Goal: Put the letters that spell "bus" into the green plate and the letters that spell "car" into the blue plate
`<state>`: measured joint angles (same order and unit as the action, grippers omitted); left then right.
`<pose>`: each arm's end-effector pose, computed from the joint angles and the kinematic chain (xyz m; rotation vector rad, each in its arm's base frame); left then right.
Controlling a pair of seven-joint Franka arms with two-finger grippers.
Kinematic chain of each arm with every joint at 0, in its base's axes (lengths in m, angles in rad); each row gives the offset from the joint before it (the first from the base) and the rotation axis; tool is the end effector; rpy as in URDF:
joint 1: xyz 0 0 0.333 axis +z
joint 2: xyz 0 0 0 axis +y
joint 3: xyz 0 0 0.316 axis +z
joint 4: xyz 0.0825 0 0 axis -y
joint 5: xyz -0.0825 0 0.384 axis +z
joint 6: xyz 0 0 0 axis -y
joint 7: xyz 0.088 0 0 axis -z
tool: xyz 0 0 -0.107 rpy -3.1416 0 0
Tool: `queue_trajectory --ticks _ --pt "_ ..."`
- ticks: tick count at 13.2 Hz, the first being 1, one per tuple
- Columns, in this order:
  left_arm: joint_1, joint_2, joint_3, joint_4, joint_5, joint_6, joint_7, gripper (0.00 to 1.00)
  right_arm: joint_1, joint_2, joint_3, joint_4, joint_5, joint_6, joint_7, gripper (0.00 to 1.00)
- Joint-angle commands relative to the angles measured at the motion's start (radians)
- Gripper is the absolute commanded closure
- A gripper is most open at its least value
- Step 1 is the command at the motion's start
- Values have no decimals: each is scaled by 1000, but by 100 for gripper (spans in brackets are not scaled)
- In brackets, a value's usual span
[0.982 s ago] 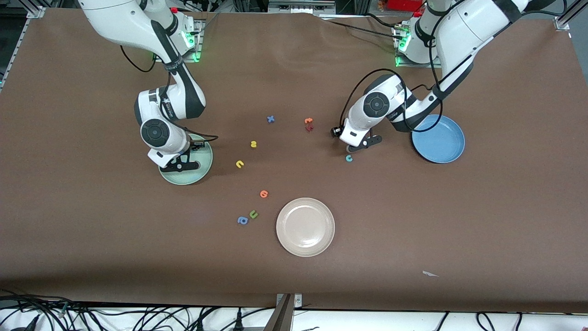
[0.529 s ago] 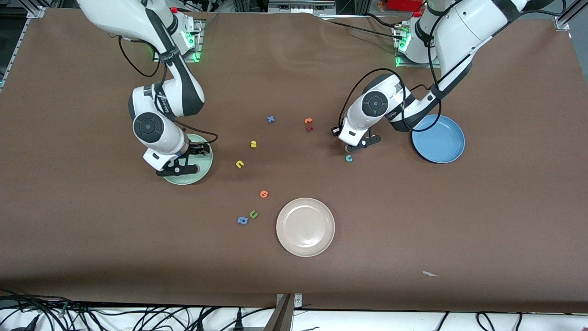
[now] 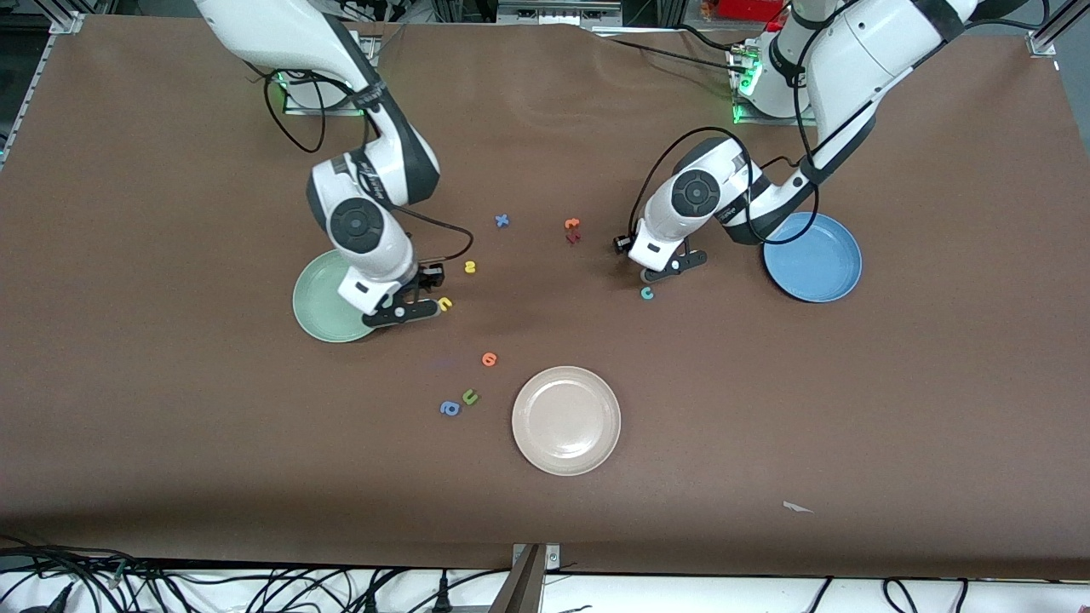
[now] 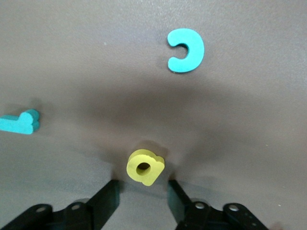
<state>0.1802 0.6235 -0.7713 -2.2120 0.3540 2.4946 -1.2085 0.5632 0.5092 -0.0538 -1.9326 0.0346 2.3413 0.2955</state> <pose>0.4279 -0.3158 0.1620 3.0032 0.5821 -0.3894 0.5348 0.3005 0.2132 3.0822 0.3000 -0.1401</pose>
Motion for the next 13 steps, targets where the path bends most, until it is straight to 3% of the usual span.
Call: queue_trajectory --ticks 1,13 --pt "-7 -2 12 3 37 -10 -23 41 24 58 -3 30 11 58 51 47" --pt "-8 -4 40 45 80 -25 -28 43 30 112 -1 34 62 182 80 47"
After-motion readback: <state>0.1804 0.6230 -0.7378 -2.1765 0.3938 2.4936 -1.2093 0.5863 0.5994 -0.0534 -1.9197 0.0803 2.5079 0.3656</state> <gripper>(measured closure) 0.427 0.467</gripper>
